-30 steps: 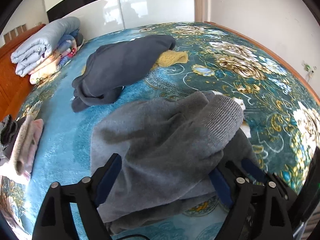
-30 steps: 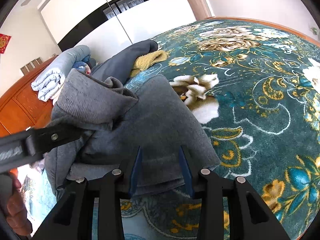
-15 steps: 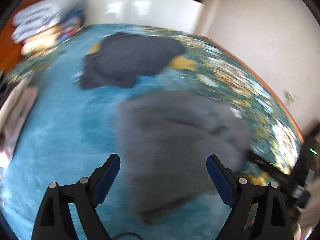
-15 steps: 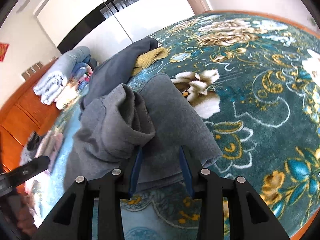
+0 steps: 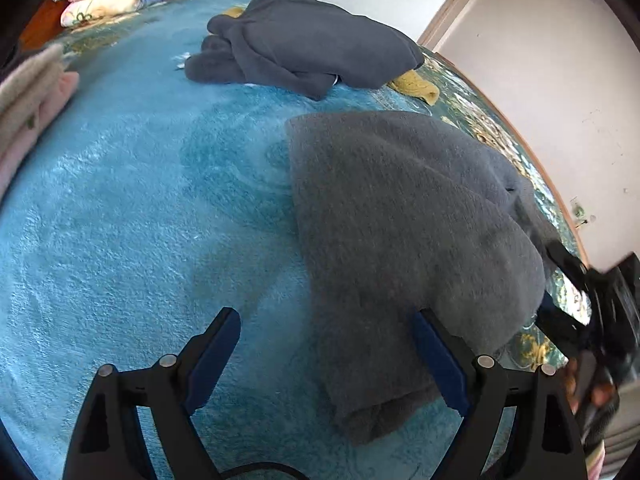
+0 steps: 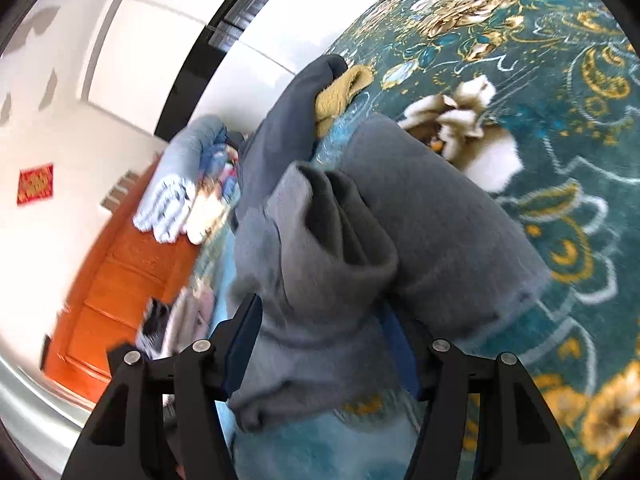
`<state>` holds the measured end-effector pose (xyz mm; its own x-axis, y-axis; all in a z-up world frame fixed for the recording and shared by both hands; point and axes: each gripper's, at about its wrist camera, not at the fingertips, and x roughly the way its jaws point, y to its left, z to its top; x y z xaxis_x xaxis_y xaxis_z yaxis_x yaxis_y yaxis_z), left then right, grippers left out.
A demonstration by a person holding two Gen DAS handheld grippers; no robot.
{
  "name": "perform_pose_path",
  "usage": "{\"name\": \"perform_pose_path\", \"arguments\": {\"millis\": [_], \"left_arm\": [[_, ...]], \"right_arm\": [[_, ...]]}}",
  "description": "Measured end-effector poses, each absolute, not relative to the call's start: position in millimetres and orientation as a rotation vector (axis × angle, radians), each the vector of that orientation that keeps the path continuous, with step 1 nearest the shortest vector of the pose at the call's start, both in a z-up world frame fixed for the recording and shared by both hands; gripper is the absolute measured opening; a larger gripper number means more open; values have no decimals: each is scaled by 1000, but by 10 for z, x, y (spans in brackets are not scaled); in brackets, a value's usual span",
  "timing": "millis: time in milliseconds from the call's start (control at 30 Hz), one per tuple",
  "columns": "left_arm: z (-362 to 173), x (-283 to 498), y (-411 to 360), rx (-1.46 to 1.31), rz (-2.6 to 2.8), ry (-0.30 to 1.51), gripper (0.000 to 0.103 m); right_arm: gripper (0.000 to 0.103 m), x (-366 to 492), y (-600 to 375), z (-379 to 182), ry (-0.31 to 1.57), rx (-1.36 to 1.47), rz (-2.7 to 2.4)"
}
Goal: Fold clothes
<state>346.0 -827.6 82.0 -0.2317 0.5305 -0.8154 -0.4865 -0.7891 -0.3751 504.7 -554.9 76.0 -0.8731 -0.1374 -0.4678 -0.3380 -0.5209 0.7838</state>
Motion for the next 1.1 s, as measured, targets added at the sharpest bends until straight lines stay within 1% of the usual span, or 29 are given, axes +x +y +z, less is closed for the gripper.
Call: {"name": "perform_pose_path", "arguments": {"millis": [33,133,233,300,333,367,433,567,667,833,933,967,1000,1033,1100], "left_arm": [[816,3455,-8299,-1386,2057,-60,90],[782,3403,-8364,-1395,2055,-72,90],[757,3370,-8400,-1400,2048,-87,90],[759,3369,-8405,-1398,2046,-89,90],[765,3373,-8406,-1396,2045,-89,90],[771,3381,-8413,-1392,2043,-91,90],[783,3390,-8424,-1385,2035,-100,90],[845,3403,-8448,-1355,2018,-131,90],[885,3413,-8429,-1338,2009,-136,90],[919,3431,-8362,-1328,2006,-124,90],[949,3439,-8320,-1319,2004,-118,90],[993,3434,-8298,-1302,2007,-121,90],[1038,3429,-8277,-1286,2010,-124,90],[1085,3429,-8248,-1266,2011,-125,90],[1199,3458,-8146,-1208,1995,-125,90]], "right_arm": [[64,4999,-5527,751,1486,-729,2522],[65,4848,-5467,723,1515,-727,2467],[64,4785,-5521,802,1456,-712,2480],[55,4754,-5565,878,1393,-720,2497],[44,4758,-5574,901,1370,-729,2495],[35,4757,-5578,934,1345,-733,2491],[27,4771,-5585,1048,1299,-721,2512],[23,4831,-5623,1397,1192,-647,2624],[22,4957,-5556,1648,1154,-532,2679],[22,5222,-5186,1356,1172,-537,2512],[22,5292,-5043,951,1250,-652,2390],[24,5318,-5023,891,1274,-659,2378],[27,5361,-5011,870,1295,-643,2376],[29,5411,-4995,920,1275,-624,2373],[30,5510,-4963,1019,1233,-586,2364]]}}
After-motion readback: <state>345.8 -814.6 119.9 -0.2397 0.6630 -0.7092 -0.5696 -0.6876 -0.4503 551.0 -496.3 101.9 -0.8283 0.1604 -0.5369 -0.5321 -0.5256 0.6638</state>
